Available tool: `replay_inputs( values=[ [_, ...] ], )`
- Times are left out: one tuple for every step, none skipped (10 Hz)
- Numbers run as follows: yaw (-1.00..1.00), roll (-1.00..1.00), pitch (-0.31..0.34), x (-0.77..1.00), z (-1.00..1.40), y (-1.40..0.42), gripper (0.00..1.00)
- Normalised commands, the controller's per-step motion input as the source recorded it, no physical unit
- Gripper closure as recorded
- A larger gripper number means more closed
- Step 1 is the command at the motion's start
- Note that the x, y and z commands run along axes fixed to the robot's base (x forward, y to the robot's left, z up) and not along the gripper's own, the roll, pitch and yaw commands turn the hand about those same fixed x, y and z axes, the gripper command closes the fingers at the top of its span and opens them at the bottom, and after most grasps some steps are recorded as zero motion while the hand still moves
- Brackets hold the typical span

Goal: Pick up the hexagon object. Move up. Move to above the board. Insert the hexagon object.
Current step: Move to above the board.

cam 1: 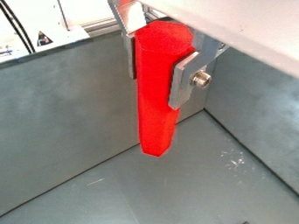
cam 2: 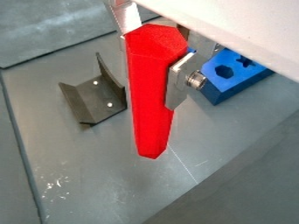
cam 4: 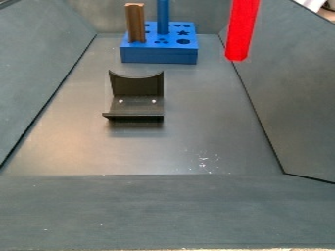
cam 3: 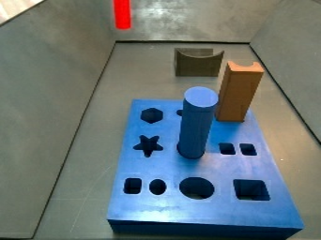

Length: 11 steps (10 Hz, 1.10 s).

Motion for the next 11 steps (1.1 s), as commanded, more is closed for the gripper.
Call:
replay_inputs(
  values=[
    [-0.04,-0.02,0.080,0.05,1.00,0.07,1.00],
    [-0.03,-0.02,0.078,0.04,1.00,0.06,1.00],
    [-0.03,-0.03,0.072,0.03,0.94,0.05,1.00],
    [-0.04,-0.03,0.069,0.02,0.83,0.04,1.00],
    [-0.03,-0.03,0.070,0.01,0.67,0.03,1.00],
    [-0.03,-0.03,0.068,0.01,0.59,0.03,1.00],
    [-0.03,-0.04,0.070,0.01,0.44,0.03,1.00],
    [-0.03,-0.04,0.070,0.01,0.32,0.03,1.00],
    [-0.03,-0.04,0.073,0.00,0.17,0.02,1.00],
    [-1.00,-0.05,0.024,0.28,0.01,-1.00,1.00],
    [-1.00,-0.05,0.015,0.28,-0.01,-1.00,1.00]
  ],
)
